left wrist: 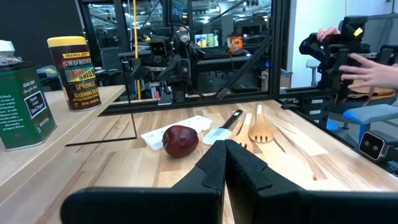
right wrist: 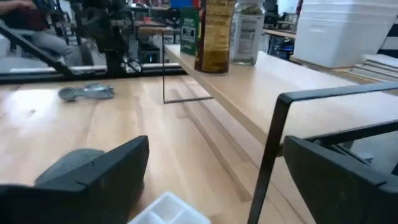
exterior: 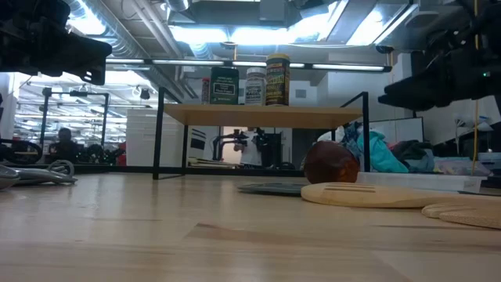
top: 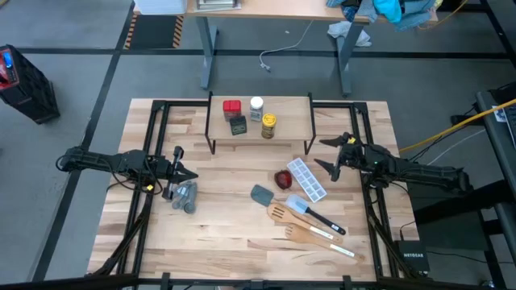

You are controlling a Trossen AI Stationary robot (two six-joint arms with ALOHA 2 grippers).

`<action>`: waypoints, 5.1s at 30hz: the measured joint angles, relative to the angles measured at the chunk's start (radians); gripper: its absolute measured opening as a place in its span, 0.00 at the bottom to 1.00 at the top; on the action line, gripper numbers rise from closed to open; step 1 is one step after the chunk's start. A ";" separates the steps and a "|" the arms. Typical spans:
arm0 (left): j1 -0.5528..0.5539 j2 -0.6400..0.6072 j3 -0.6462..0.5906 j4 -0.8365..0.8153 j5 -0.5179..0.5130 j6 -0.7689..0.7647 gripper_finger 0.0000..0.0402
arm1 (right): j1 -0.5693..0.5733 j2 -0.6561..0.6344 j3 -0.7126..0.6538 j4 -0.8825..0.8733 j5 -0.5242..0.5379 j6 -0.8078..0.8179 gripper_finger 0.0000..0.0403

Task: Shelf spices
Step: Return to Home Position

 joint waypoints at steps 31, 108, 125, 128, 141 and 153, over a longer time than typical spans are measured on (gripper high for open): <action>0.000 0.000 0.000 0.000 0.000 0.000 0.00 | -0.001 -0.145 -0.003 -0.029 -0.124 -0.009 0.93; 0.000 0.000 0.000 0.000 0.000 0.000 0.00 | -0.001 -0.145 -0.004 -0.032 -0.123 -0.076 0.07; 0.000 0.000 0.000 0.000 0.000 0.000 0.00 | -0.001 -0.145 -0.004 -0.032 -0.123 -0.076 0.07; 0.000 0.000 0.000 0.000 0.000 0.000 0.00 | -0.001 -0.145 -0.004 -0.032 -0.123 -0.075 0.07; 0.000 0.000 0.000 0.000 0.000 0.000 0.00 | -0.001 -0.145 -0.004 -0.032 -0.123 -0.075 0.07; 0.000 0.000 0.000 0.000 0.000 0.000 0.00 | 0.000 -0.145 -0.004 -0.032 -0.123 -0.076 0.07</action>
